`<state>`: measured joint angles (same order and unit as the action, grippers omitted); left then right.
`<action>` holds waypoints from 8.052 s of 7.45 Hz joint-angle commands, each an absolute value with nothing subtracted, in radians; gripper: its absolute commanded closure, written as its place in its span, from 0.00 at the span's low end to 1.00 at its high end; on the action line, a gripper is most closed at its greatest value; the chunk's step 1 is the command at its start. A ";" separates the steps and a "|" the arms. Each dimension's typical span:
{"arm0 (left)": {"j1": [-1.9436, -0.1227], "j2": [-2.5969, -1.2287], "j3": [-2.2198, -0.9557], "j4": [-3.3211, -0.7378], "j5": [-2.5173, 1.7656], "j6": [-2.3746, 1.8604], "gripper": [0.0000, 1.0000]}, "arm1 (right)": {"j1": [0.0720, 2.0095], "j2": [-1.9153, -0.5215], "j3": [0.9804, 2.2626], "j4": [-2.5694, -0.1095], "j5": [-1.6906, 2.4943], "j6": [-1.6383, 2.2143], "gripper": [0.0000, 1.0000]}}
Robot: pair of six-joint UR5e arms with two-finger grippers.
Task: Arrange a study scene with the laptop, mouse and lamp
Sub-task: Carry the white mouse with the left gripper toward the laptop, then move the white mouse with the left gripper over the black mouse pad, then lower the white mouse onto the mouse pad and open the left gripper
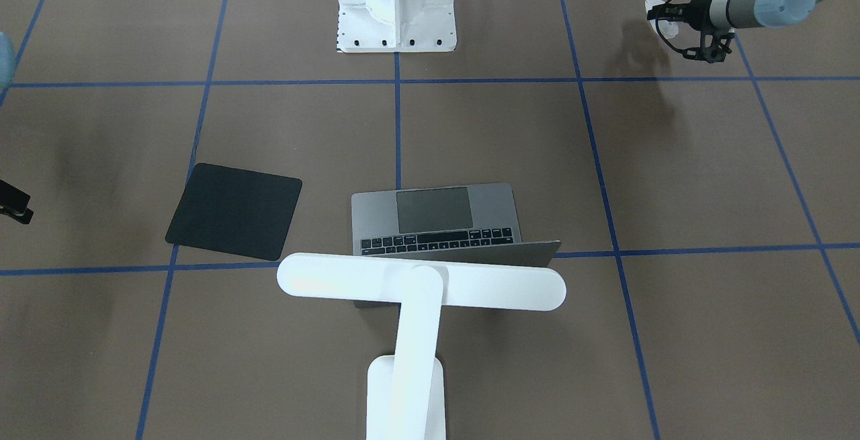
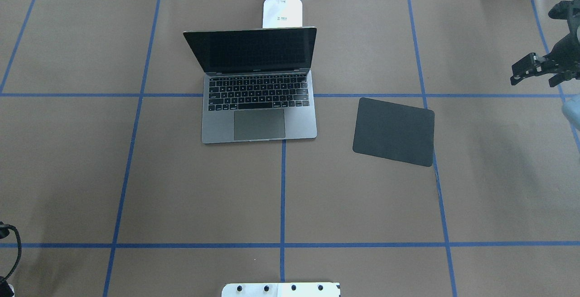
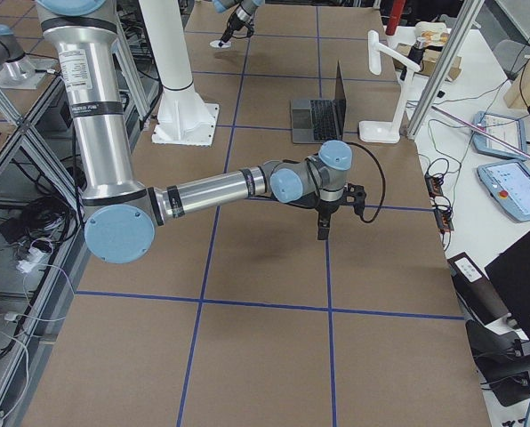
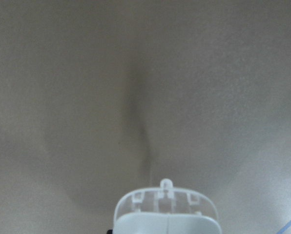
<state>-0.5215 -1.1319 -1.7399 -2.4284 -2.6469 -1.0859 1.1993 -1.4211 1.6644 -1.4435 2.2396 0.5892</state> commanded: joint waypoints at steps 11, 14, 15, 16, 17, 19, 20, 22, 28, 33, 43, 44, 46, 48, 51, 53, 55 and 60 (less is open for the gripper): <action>-0.681 -1.550 -1.916 -1.872 -2.591 -1.117 0.54 | 1.198 -1.414 1.660 -1.443 2.235 0.592 0.00; -0.695 -1.769 -1.898 -1.639 -2.508 -1.111 0.54 | 1.198 -1.410 1.660 -1.443 2.210 0.597 0.00; -0.695 -1.829 -1.894 -1.578 -2.487 -1.108 0.54 | 1.198 -1.408 1.661 -1.443 2.210 0.597 0.00; -0.698 -1.886 -1.870 -1.547 -2.481 -1.108 0.54 | 1.198 -1.408 1.661 -1.443 2.210 0.597 0.00; -0.709 -1.932 -1.847 -1.531 -2.479 -1.108 0.54 | 1.198 -1.408 1.661 -1.443 2.217 0.597 0.00; -0.715 -2.011 -1.839 -1.464 -2.465 -1.111 0.54 | 1.198 -1.405 1.670 -1.443 2.221 0.600 0.00; -0.715 -2.069 -1.832 -1.403 -2.456 -1.112 0.54 | 1.198 -1.404 1.675 -1.443 2.223 0.600 0.00; -0.715 -2.150 -1.784 -1.371 -2.447 -1.118 0.54 | 1.197 -1.391 1.671 -1.453 2.229 0.603 0.00; -0.703 -2.436 -1.516 -1.376 -2.398 -1.209 0.54 | 1.198 -1.399 1.671 -1.454 2.237 0.604 0.00; -0.624 -2.657 -1.254 -1.483 -2.364 -1.356 0.54 | 1.203 -1.405 1.674 -1.454 2.255 0.604 0.00; -0.526 -2.940 -0.807 -1.803 -2.133 -1.561 0.54 | 1.207 -1.422 1.680 -1.454 2.269 0.606 0.00; -0.502 -2.957 -0.773 -1.851 -2.053 -1.589 0.54 | 1.207 -1.422 1.678 -1.454 2.269 0.606 0.00; -0.497 -2.973 -0.749 -1.897 -2.039 -1.623 0.54 | 1.207 -1.424 1.678 -1.456 2.269 0.606 0.00; -0.456 -3.000 -0.698 -1.963 -1.947 -1.666 0.54 | 1.207 -1.424 1.678 -1.456 2.269 0.606 0.00; -0.405 -3.022 -0.689 -1.985 -1.875 -1.709 0.54 | 1.207 -1.424 1.675 -1.456 2.269 0.606 0.00; -0.405 -3.022 -0.673 -2.008 -1.835 -1.727 0.54 | 1.207 -1.424 1.675 -1.456 2.269 0.606 0.00; -0.408 -3.020 -0.667 -2.022 -1.804 -1.727 0.54 | 1.207 -1.424 1.677 -1.456 2.269 0.607 0.00; -0.408 -3.020 -0.632 -2.065 -1.766 -1.752 0.15 | 1.206 -1.422 1.677 -1.456 2.273 0.607 0.00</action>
<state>-0.4080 -3.0205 -0.6331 -2.0588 -1.7682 -1.7362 1.2064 -1.4220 1.6765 -1.4557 2.2723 0.6074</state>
